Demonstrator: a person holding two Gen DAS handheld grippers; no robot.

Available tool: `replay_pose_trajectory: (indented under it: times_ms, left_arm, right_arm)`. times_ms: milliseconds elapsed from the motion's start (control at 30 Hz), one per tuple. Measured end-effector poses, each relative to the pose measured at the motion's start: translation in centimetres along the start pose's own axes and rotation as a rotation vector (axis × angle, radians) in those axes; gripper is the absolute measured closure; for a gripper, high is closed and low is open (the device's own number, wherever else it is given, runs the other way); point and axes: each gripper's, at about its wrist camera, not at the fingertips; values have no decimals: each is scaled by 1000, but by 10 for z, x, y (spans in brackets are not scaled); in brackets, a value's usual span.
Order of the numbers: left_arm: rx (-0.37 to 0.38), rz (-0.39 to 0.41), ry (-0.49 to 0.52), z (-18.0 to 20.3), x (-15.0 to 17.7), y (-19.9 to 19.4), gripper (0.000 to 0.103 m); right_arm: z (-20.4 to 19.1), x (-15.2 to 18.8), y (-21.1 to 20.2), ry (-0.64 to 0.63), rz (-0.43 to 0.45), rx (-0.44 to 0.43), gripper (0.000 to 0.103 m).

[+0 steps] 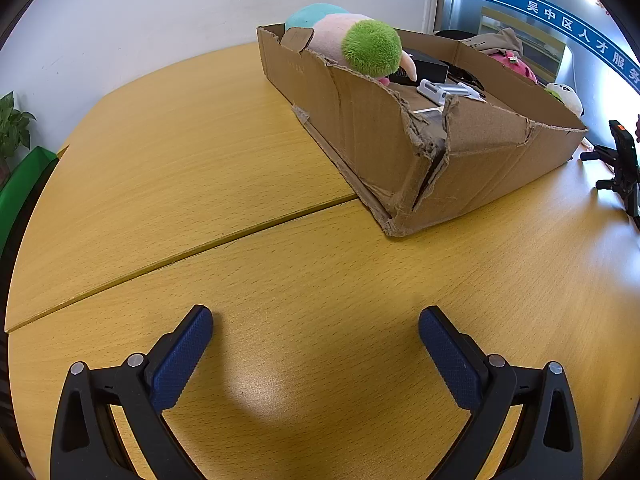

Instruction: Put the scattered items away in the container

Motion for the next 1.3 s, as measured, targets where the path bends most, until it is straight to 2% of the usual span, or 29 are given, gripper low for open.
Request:
replay_pose_trajectory:
  times_ms: [1300]
  left_arm:
    - [2,2,1,-3,-3,3,0]
  right_arm:
    - [2,0,-4,-3,1,0,0]
Point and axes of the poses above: each gripper's, at about its wrist camera, not at the fingertips, and y roughly the way its jaws point, z to its right, x to its underside, and after that the axes turned 3 degrees about -x, right-handed
